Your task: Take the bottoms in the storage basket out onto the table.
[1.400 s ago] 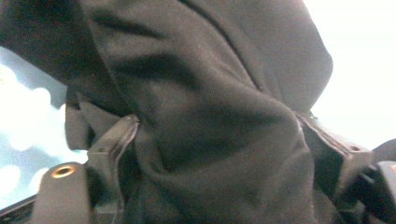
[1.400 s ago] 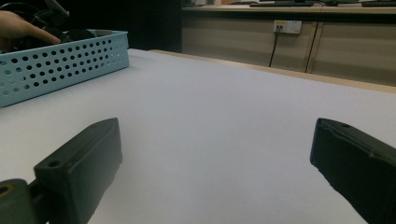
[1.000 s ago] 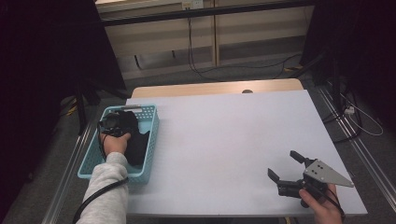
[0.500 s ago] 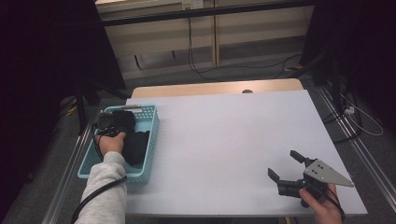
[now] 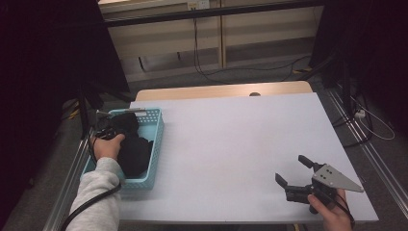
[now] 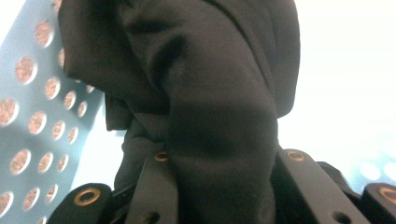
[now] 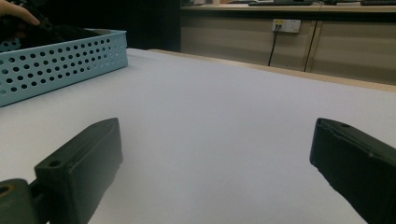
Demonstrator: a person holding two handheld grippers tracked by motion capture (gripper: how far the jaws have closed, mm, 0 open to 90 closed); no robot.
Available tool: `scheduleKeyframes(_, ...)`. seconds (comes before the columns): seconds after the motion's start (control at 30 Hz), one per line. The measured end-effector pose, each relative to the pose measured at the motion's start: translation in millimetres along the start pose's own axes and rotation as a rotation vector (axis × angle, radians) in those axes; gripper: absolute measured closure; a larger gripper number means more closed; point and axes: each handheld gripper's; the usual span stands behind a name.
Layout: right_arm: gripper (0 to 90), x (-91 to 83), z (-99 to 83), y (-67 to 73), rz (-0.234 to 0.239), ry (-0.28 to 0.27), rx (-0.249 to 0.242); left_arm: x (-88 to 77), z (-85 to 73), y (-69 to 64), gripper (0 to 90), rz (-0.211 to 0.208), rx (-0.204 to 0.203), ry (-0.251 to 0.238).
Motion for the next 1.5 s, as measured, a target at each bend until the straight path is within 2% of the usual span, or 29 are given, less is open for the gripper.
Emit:
scheduleKeyframes(0.1, 2.1, 0.1, 0.1, 0.2, 0.000, -0.001, -0.001, -8.3, 3.9, -6.0, 70.9, -0.017, 0.038, 0.000)
scheduleKeyframes(0.3, 2.1, -0.2, 0.2, 0.5, 0.000, -0.003, 0.002, -25.5, 12.4, -14.6, 71.0, -0.049, 0.086, -0.001)
scheduleKeyframes(0.47, 2.1, 1.5, -0.7, -0.2, -0.001, 0.006, -0.001, -37.8, 18.0, -25.6, 71.0, -0.077, 0.153, 0.006)
scheduleKeyframes(0.6, 2.1, 3.1, -0.8, 0.7, 0.002, 0.011, -0.012, -45.2, 22.5, -33.8, 70.9, -0.106, 0.180, -0.003)
scheduleKeyframes(0.93, 2.1, 2.2, -1.1, 0.6, -0.002, 0.011, -0.009, -59.6, 31.2, -50.9, 71.0, -0.145, 0.232, -0.013)
scheduleKeyframes(1.2, 2.1, 1.8, -1.2, 1.0, 0.004, 0.011, -0.010, -76.4, 36.9, -68.0, 70.9, -0.180, 0.275, -0.047)
scheduleKeyframes(1.37, 2.1, 2.4, -1.1, 1.3, 0.004, 0.013, -0.012, -84.3, 43.3, -76.7, 70.9, -0.208, 0.302, -0.042)
scheduleKeyframes(1.5, 2.1, 2.3, -1.3, 1.0, 0.005, 0.013, -0.011, -90.0, 46.1, -84.0, 70.9, -0.231, 0.305, -0.063)
Point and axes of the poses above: each handheld gripper's, and its own axes: x roughly forward along the jaws, z roughly out of its top, y roughly to its left, and after that the axes turned 9 degrees about -z, right-handed
